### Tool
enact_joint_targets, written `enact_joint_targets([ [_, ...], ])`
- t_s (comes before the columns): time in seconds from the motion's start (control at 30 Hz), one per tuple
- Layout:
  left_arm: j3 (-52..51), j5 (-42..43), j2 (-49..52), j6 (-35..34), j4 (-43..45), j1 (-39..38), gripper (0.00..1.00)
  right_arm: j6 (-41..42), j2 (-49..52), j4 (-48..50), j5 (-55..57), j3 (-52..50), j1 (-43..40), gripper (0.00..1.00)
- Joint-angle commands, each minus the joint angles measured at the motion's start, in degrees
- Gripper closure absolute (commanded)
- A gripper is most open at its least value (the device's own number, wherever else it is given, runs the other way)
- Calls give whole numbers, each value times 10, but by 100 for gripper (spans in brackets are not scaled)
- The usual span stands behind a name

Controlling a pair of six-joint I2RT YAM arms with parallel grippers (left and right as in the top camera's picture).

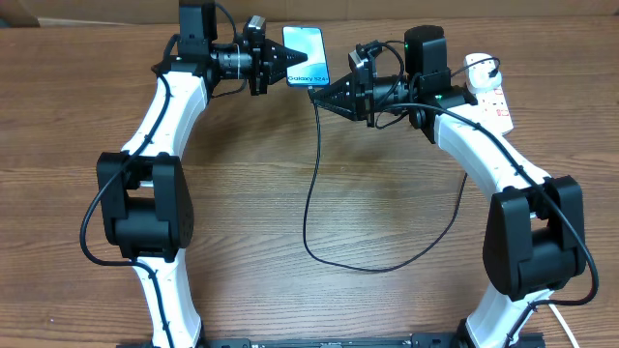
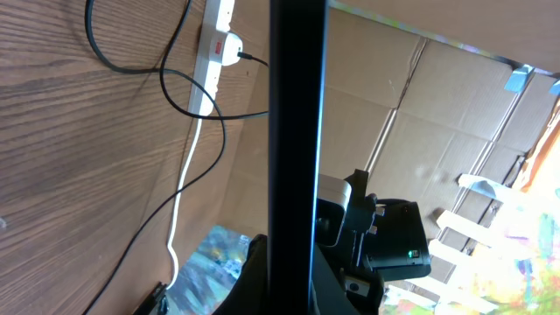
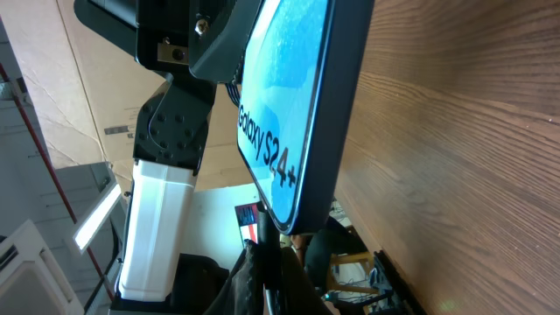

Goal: Plug charger to phone and switch on socket

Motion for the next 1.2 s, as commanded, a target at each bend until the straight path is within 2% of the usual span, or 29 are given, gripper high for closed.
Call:
enact_joint_targets([
  [0.0,8,24,-8,15,3,4,96,3,-17,5,2,2,-3,96],
  [1.17,8,35,-8,19,3,2,96,26,-17,8,10,2,-3,96],
])
